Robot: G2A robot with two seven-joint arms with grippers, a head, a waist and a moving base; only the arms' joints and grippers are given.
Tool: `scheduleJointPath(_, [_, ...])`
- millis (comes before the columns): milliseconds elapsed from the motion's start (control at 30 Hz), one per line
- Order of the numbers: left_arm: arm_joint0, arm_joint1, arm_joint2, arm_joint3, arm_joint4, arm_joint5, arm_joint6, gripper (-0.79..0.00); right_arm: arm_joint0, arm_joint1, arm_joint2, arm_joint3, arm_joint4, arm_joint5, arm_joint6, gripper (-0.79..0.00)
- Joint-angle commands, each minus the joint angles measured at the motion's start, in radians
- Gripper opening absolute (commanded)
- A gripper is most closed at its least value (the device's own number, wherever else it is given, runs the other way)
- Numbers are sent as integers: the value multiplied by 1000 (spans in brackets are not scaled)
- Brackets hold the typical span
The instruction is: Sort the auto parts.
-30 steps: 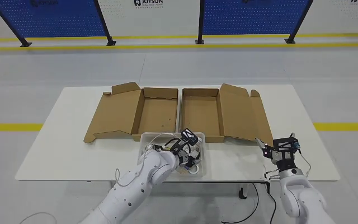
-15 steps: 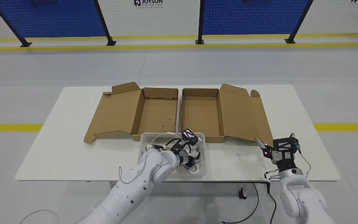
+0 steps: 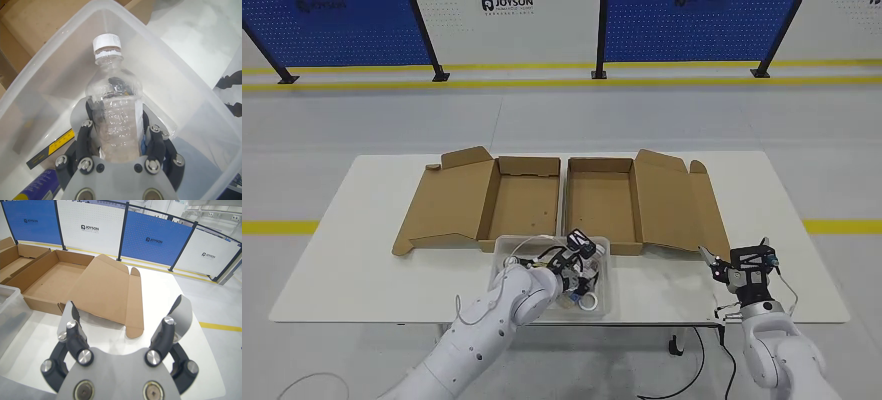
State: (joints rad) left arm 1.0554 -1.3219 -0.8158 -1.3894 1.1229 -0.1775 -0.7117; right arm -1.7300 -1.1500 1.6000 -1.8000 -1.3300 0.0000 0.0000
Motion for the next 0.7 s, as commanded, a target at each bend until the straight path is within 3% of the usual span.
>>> scheduleJointPath(0, [7,1,-7,-13,4,1,6,-785,0,0,0,0,0,0,0,0])
scheduleJointPath(667, [115,33,-96,-167,59,-81,129,-785,0,0,0,0,0,0,0,0])
